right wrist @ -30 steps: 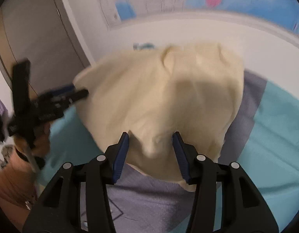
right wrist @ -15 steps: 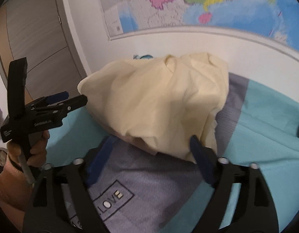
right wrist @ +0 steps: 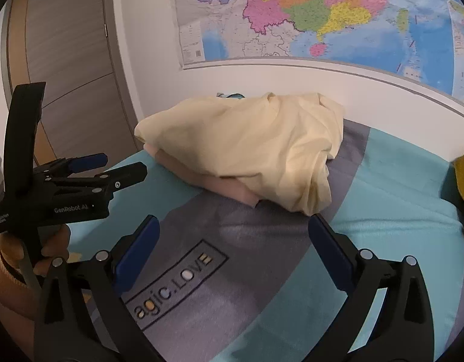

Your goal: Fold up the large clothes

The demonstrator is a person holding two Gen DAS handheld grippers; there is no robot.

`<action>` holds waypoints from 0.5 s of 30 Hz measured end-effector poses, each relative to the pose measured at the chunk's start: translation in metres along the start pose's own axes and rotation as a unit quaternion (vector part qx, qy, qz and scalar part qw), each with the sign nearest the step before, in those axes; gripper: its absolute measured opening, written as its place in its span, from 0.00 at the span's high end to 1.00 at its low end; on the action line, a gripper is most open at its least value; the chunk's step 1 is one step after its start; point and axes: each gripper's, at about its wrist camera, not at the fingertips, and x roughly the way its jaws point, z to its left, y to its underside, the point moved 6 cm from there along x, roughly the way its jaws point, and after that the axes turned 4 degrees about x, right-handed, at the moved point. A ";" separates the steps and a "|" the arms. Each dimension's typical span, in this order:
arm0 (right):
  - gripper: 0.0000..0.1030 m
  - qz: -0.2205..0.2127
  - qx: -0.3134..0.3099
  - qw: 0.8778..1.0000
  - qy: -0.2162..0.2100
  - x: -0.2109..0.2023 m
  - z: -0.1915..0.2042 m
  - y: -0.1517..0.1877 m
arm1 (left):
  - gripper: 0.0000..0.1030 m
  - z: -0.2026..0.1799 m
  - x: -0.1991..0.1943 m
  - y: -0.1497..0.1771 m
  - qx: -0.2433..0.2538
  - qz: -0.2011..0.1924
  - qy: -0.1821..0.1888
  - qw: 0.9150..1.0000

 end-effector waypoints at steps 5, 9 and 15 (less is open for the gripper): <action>0.06 -0.002 0.003 1.000 -0.006 -0.013 0.003 0.008 | 0.07 -0.004 -0.013 0.007 0.002 -0.002 -0.008 1.000; 0.06 -0.001 0.006 1.000 -0.008 -0.018 0.004 0.013 | 0.07 -0.009 -0.023 0.014 0.004 0.000 -0.003 1.000; 0.06 0.000 0.008 1.000 -0.008 -0.023 0.005 0.020 | 0.07 -0.017 -0.032 0.019 0.015 -0.003 -0.004 1.000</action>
